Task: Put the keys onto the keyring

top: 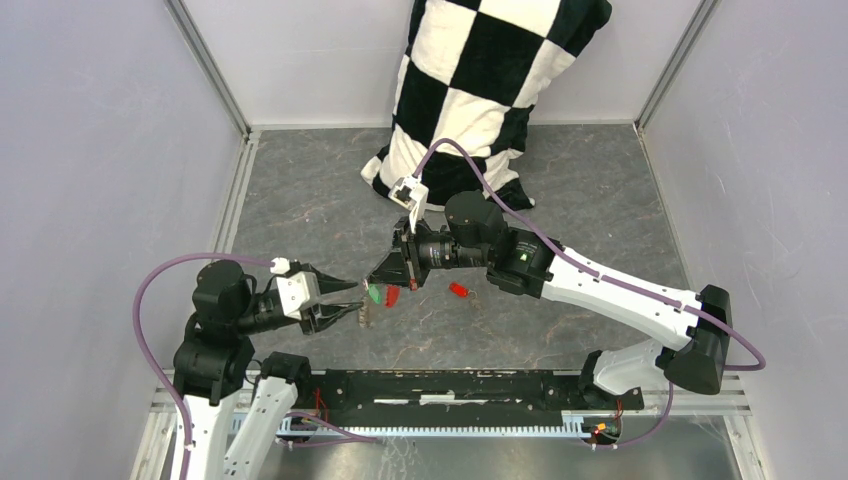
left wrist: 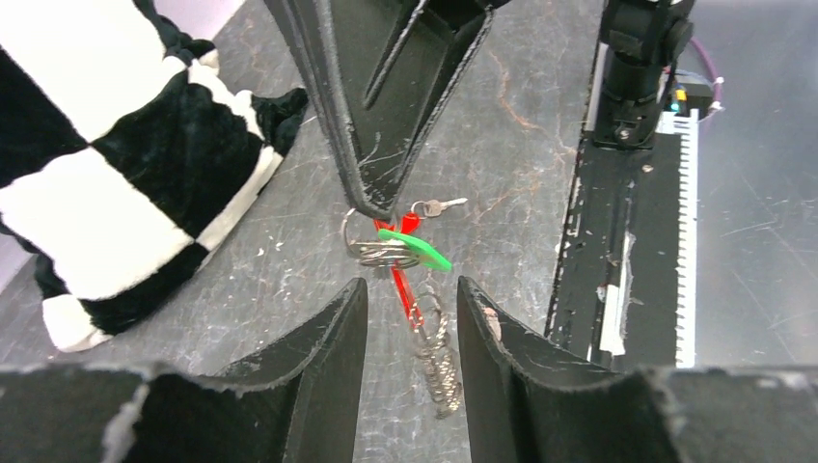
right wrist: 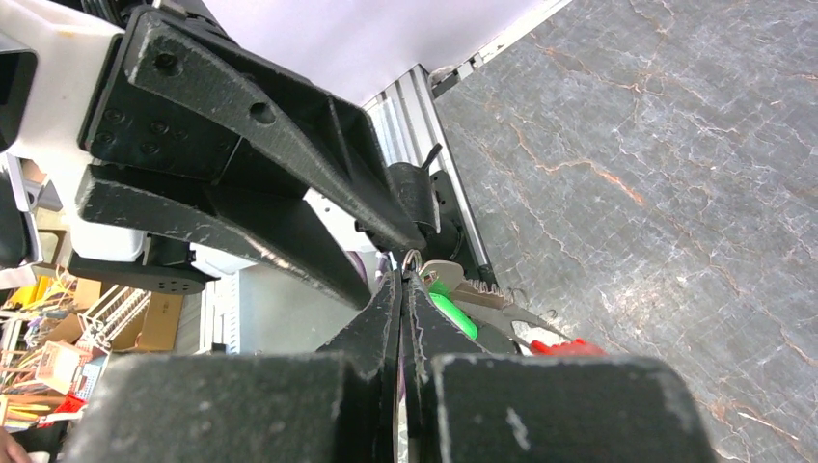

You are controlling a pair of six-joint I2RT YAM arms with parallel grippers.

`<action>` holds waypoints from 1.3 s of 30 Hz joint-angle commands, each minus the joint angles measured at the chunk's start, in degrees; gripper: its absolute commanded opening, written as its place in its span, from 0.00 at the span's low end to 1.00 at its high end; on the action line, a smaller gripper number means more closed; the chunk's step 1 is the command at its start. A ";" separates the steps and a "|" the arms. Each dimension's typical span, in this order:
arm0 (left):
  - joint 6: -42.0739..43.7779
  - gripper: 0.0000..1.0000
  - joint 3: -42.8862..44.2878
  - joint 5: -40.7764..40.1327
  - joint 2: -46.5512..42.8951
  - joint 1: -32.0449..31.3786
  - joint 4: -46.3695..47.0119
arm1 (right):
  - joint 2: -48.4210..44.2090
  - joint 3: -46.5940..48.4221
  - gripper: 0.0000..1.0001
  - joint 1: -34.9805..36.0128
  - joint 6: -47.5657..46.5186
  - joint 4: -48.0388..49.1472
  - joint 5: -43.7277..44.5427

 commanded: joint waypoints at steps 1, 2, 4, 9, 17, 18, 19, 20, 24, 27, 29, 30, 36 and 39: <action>-4.76 0.46 0.76 6.18 -0.61 -0.18 2.15 | -1.88 2.25 0.00 -0.05 -0.90 2.14 1.25; -4.31 0.47 0.84 7.27 -0.73 -0.17 1.88 | -1.98 2.23 0.00 -0.09 -0.97 2.21 1.43; -3.87 0.47 0.66 7.76 -0.80 -0.14 1.84 | -1.98 2.29 0.00 -0.06 -0.99 2.44 1.73; 1.19 0.46 -1.65 2.22 -0.87 -0.13 0.66 | -1.98 1.87 0.00 -0.06 -0.11 3.78 1.08; 4.85 0.46 -5.37 -3.30 -1.17 -0.15 4.04 | -2.85 -0.56 0.00 -0.04 2.66 7.85 0.44; 2.21 0.46 -5.72 -3.61 -1.22 -0.16 7.57 | -2.76 -0.97 0.00 0.06 3.01 7.90 0.25; -0.73 0.46 -6.14 -3.79 -1.16 -0.18 9.96 | -2.76 -1.44 0.00 0.07 3.41 9.56 0.13; -2.52 0.46 -6.36 -3.79 -1.23 -0.15 11.87 | -2.81 -1.95 0.00 0.15 3.69 10.09 0.11; -8.94 0.46 -6.63 -1.04 -1.21 -0.17 16.31 | -2.95 -2.89 0.00 0.46 3.98 10.78 0.56; -11.93 0.46 -6.09 0.50 -1.20 -0.19 17.34 | -2.87 -2.89 0.00 0.70 3.54 10.33 1.10; -12.33 0.46 -5.58 0.86 -1.33 -0.19 17.32 | -2.73 -2.82 0.00 0.97 3.45 10.36 1.16; -12.39 0.47 -5.49 1.04 -1.36 -0.15 17.34 | -2.63 -2.79 0.00 1.04 3.42 10.48 1.17; -12.39 0.49 -5.85 2.15 -1.34 -0.15 17.35 | -1.68 -2.20 0.00 1.83 3.15 10.58 1.21; -12.60 0.49 -6.00 2.65 -1.35 -0.16 17.37 | -1.80 -2.27 0.00 2.08 2.98 10.58 1.65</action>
